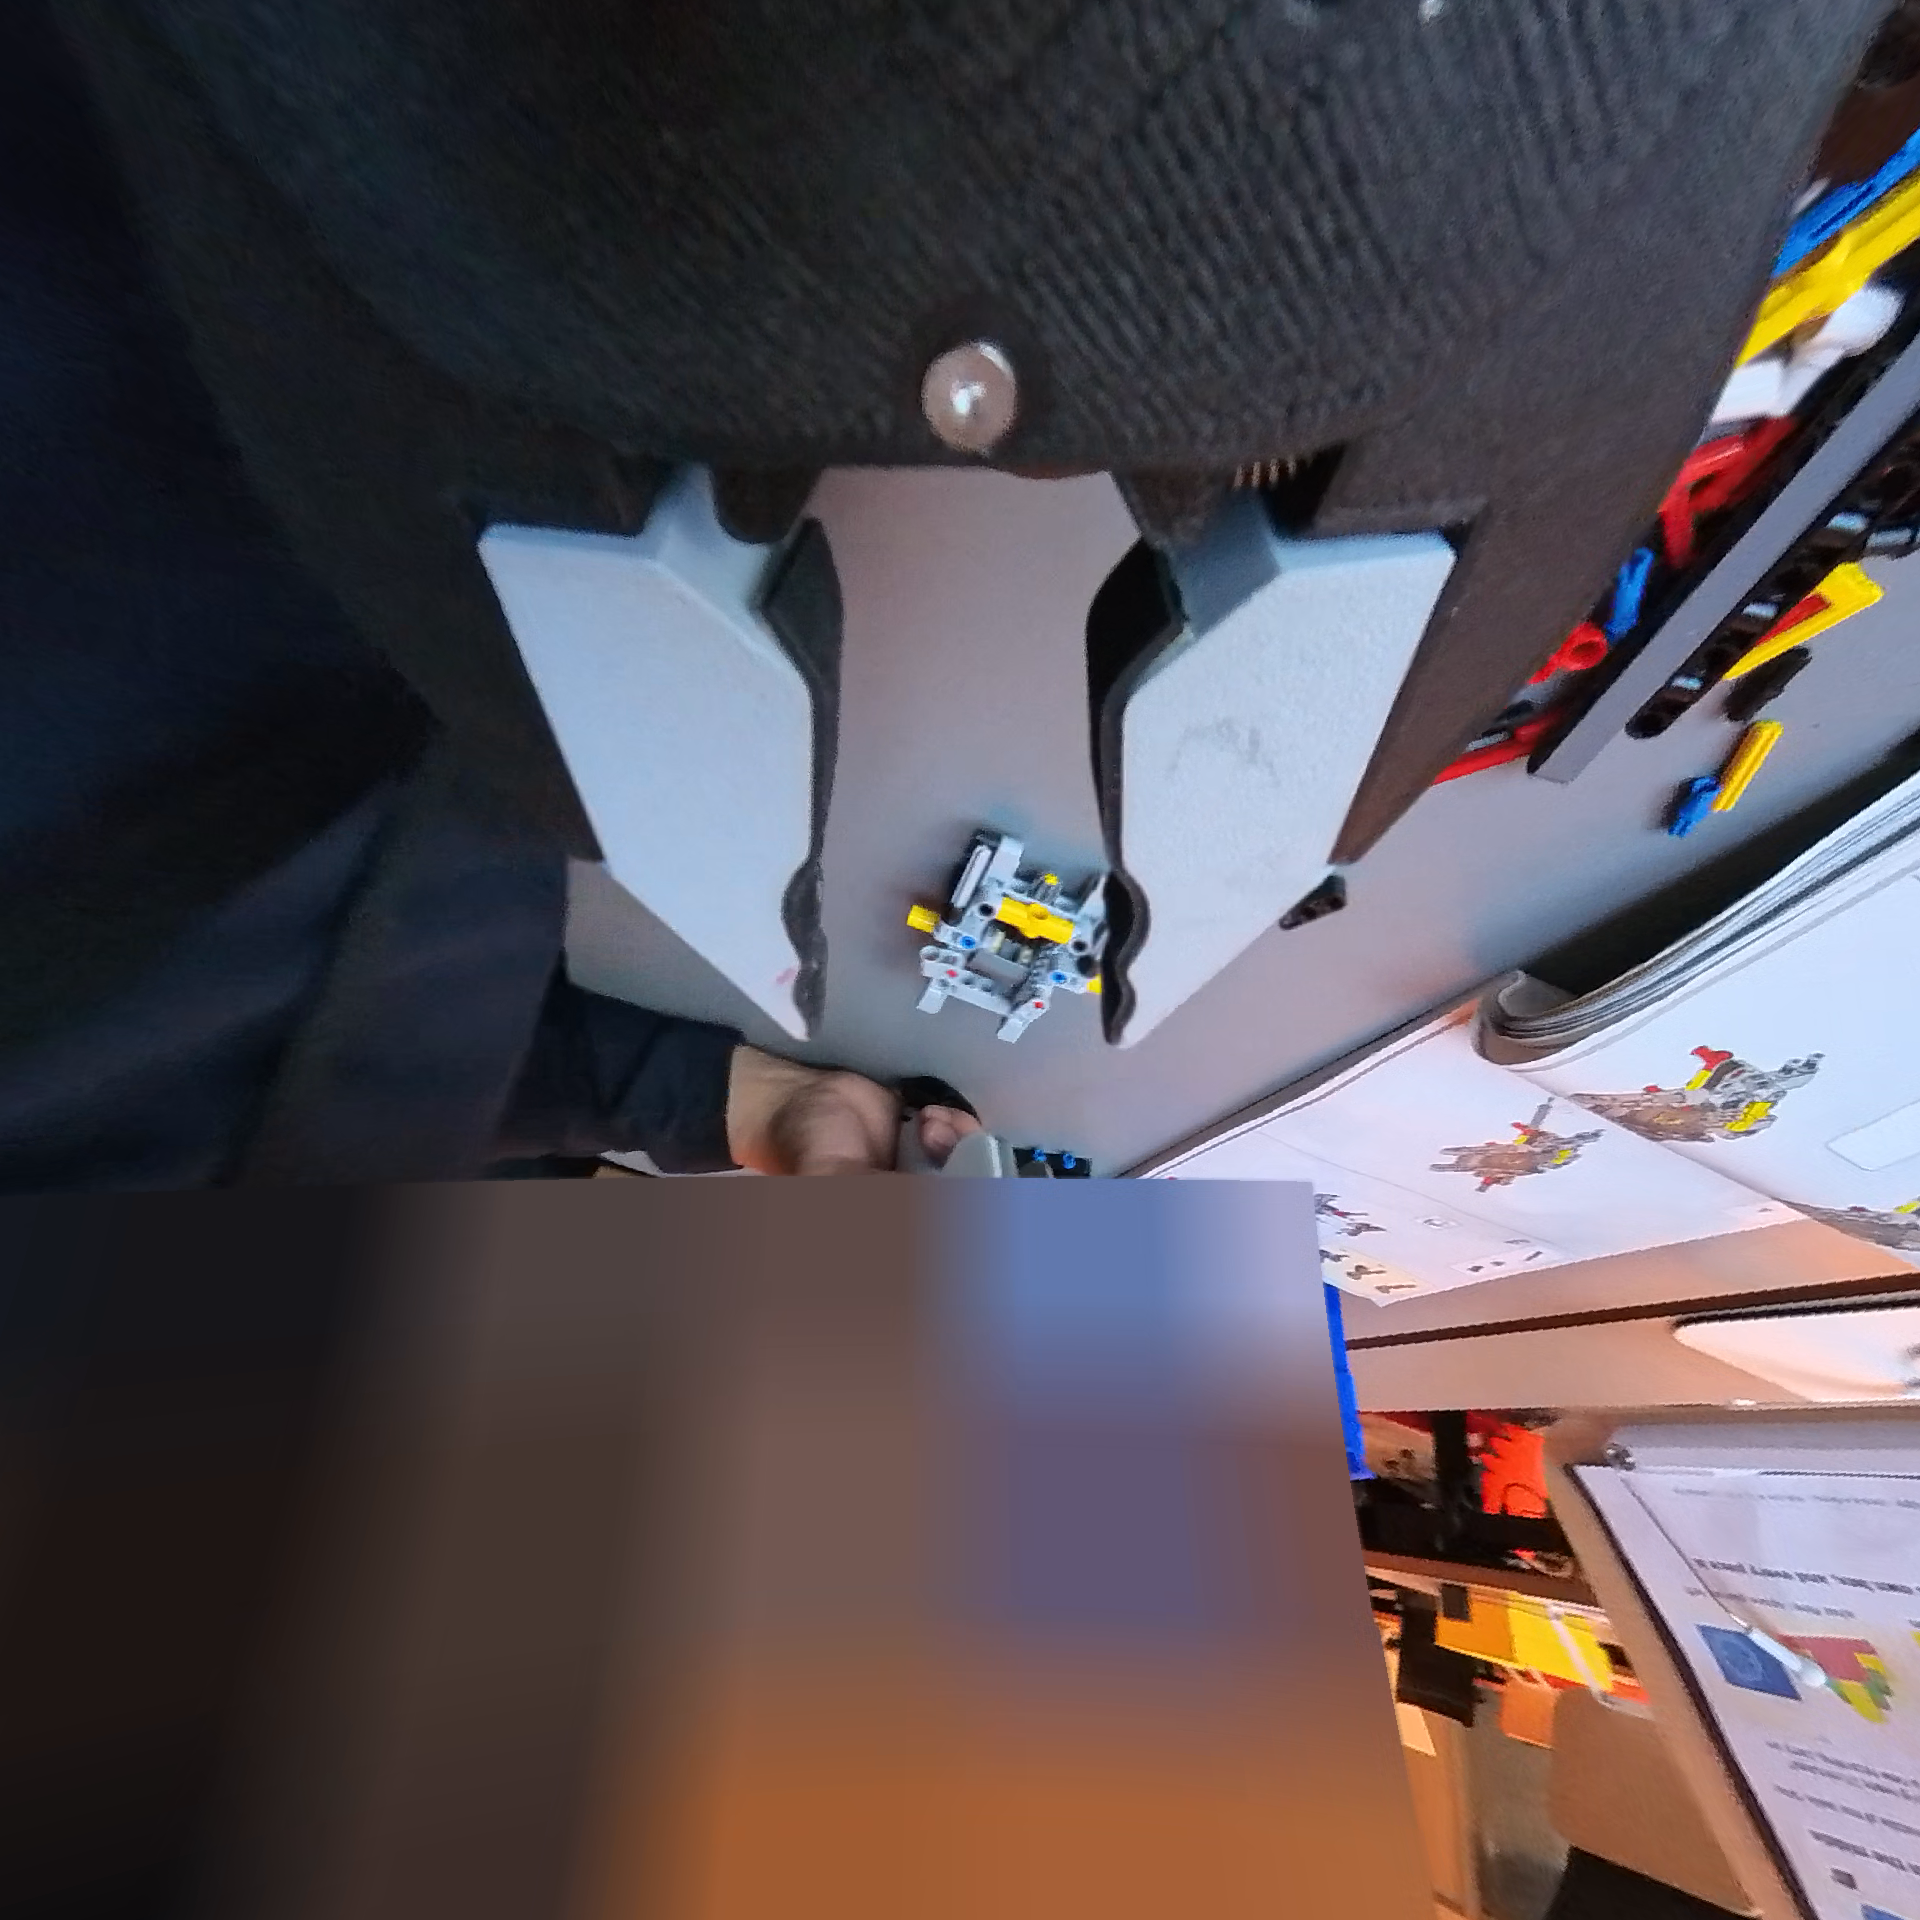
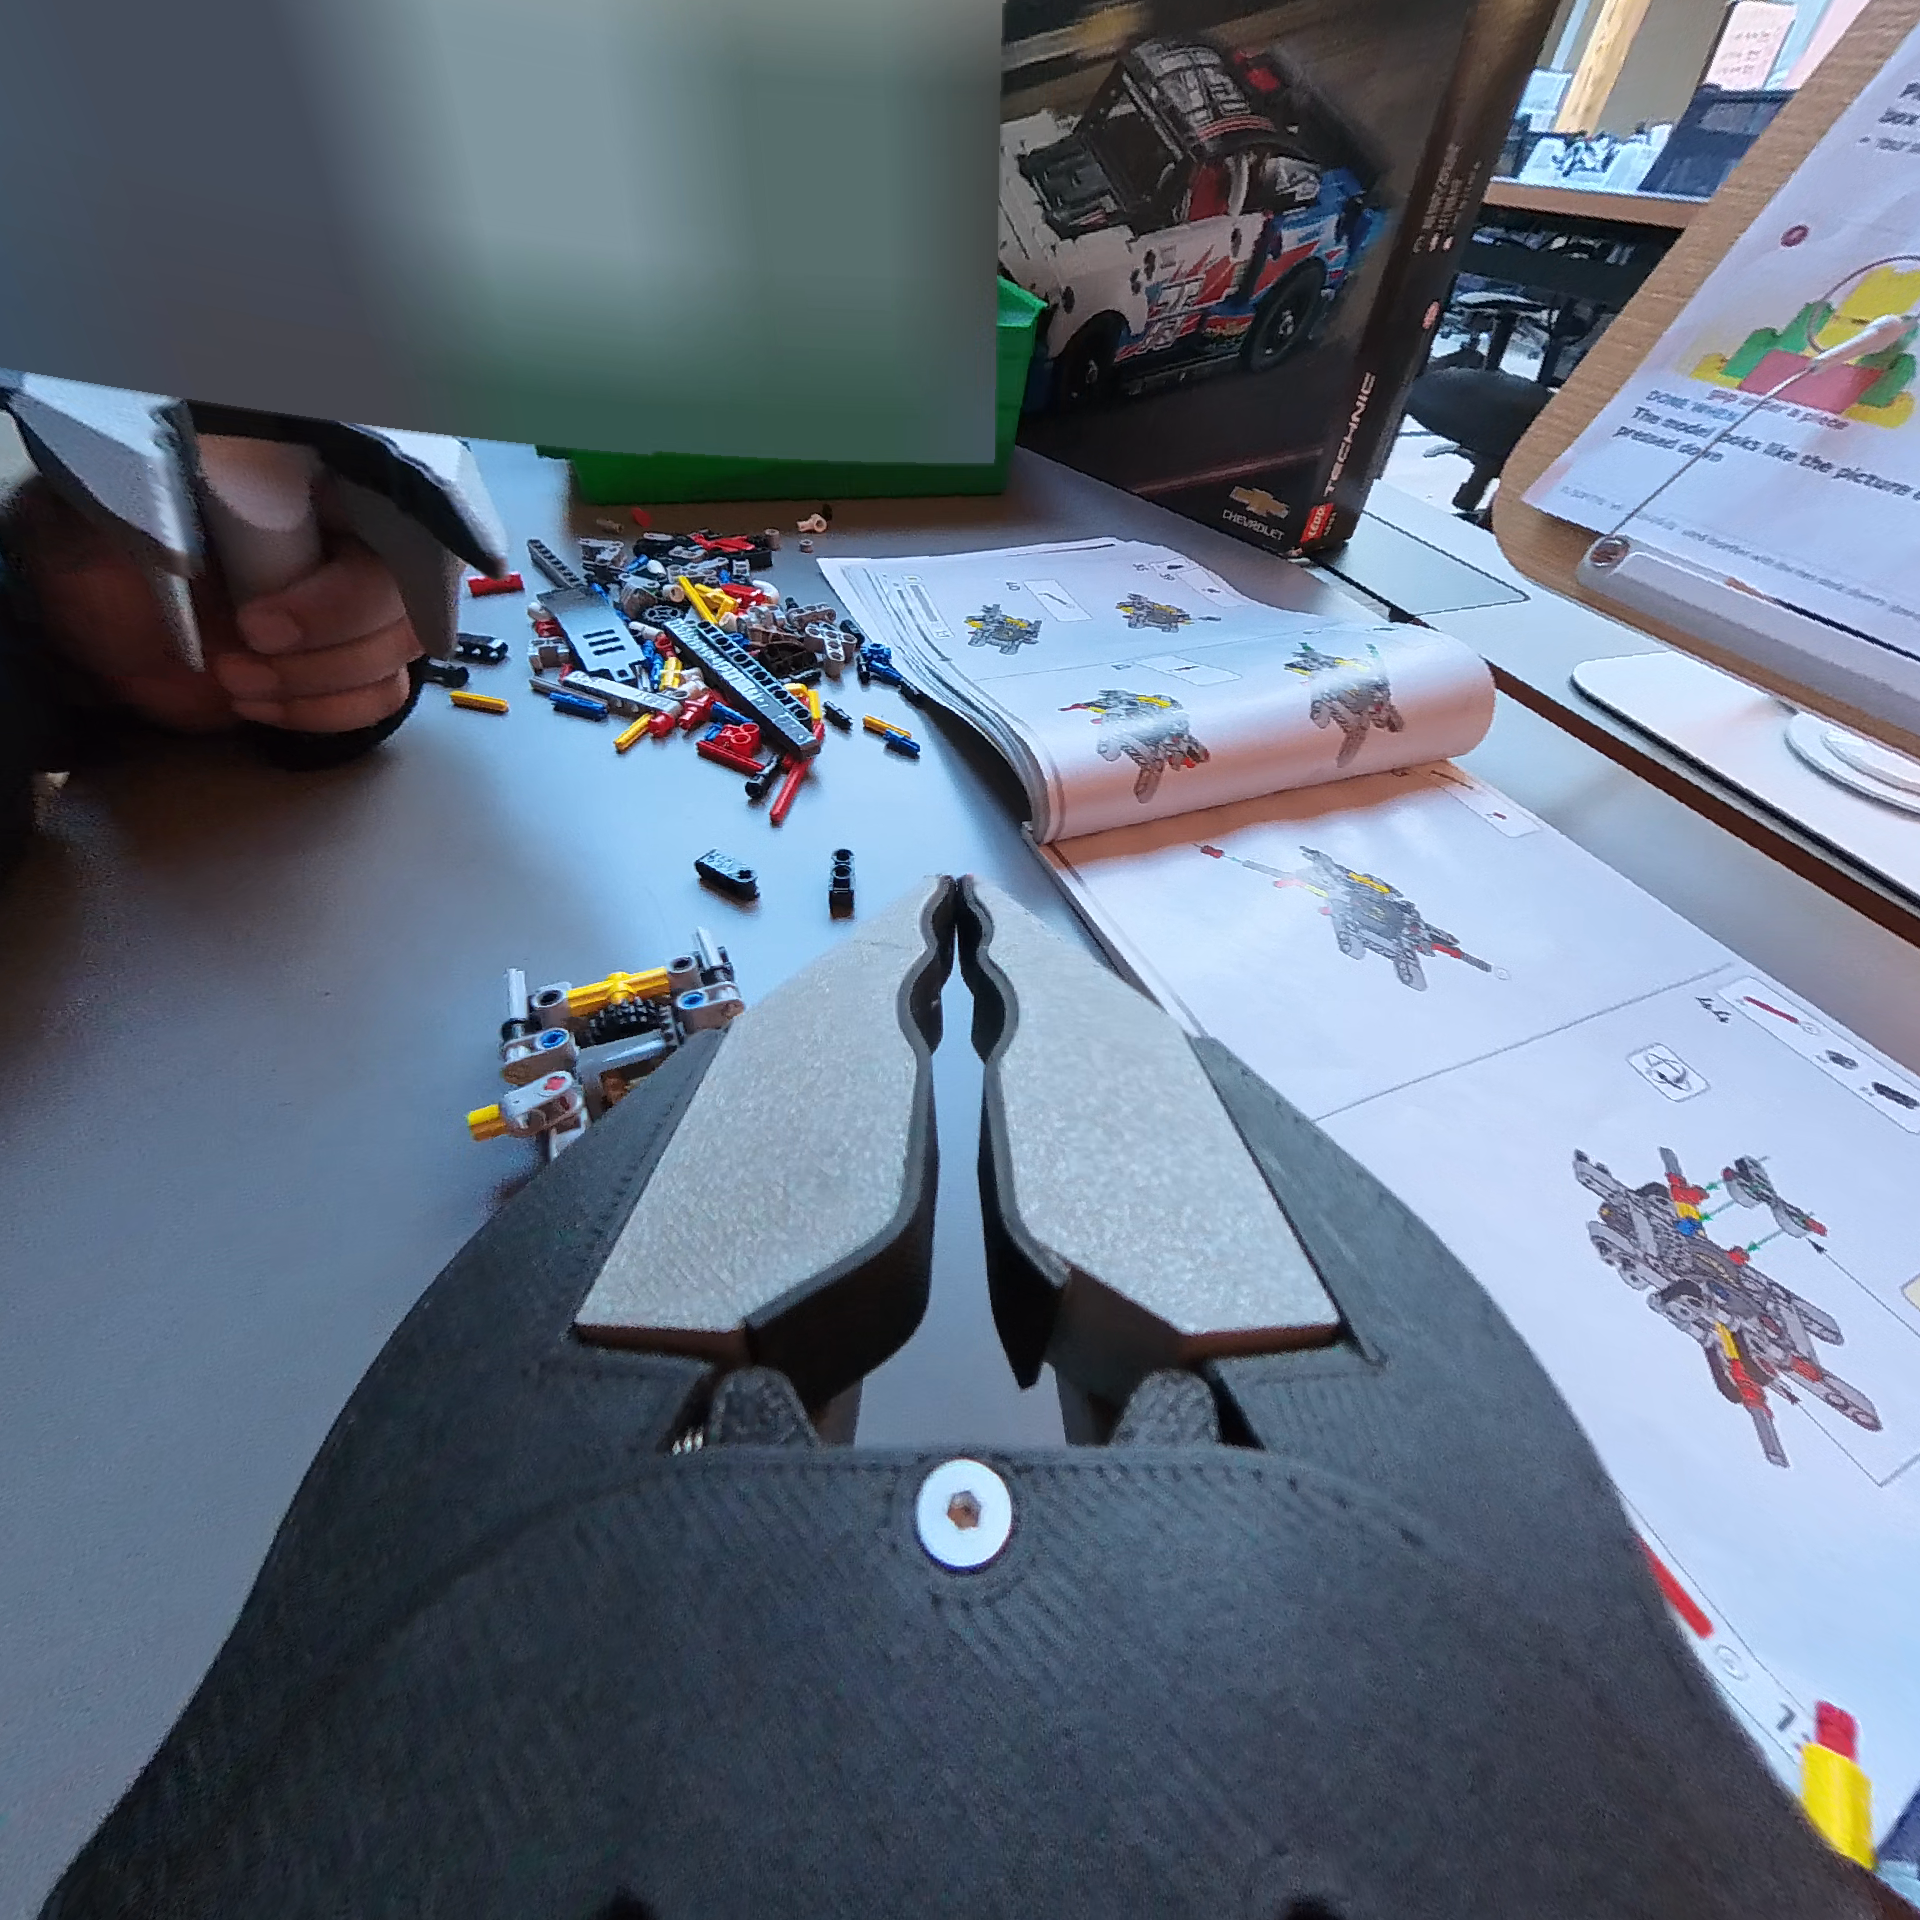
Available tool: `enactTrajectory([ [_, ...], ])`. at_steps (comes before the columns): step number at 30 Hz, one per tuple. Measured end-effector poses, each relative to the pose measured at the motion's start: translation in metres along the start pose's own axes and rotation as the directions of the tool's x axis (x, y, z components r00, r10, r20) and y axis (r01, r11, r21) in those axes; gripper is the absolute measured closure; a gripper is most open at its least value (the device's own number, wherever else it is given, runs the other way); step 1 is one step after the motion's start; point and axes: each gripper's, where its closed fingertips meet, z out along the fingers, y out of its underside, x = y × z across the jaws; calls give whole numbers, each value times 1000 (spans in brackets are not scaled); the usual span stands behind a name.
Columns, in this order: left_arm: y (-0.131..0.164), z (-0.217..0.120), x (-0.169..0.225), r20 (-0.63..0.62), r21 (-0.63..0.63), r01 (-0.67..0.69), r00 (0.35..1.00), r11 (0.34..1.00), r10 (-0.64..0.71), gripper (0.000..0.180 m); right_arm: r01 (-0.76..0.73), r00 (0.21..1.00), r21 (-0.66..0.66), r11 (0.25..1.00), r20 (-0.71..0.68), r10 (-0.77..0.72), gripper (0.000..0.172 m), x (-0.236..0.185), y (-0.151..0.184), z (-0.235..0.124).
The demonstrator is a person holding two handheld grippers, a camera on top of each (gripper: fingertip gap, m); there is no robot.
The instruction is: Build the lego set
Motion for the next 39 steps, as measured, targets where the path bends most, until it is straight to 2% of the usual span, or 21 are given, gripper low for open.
enactTrajectory([
  [2,2,1,-3,39,-19,-24,999,1000,25,130,-1,1000,3,1000,10,1,172,-3,-1,0],
  [5,10,7,-10,106,-81,-43,993,996,51,139,-6,999,13,1000,32,5,172,-9,-3,1],
  [7,22,11,-21,166,-185,-54,982,981,85,147,-3,999,14,1000,38,3,172,-13,-4,1],
  [10,45,12,-53,281,-386,-73,940,919,193,149,2,999,15,1000,48,-3,172,-18,-6,1],
  [16,69,20,-70,277,-545,-15,940,839,197,152,52,997,10,999,58,-52,172,-34,-8,3],
  [20,75,32,-72,254,-571,-3,950,821,180,156,81,994,-4,997,68,-80,172,-41,-6,7],
  [28,84,33,-76,240,-611,36,960,791,142,156,83,989,-20,996,125,-79,172,-49,-3,12],
  [33,87,34,-72,209,-615,66,975,786,82,171,108,985,-36,993,135,-103,172,-49,1,14],
  [39,86,35,-64,151,-597,116,988,794,-30,174,11,991,7,1000,134,-12,172,-36,-4,9],
])
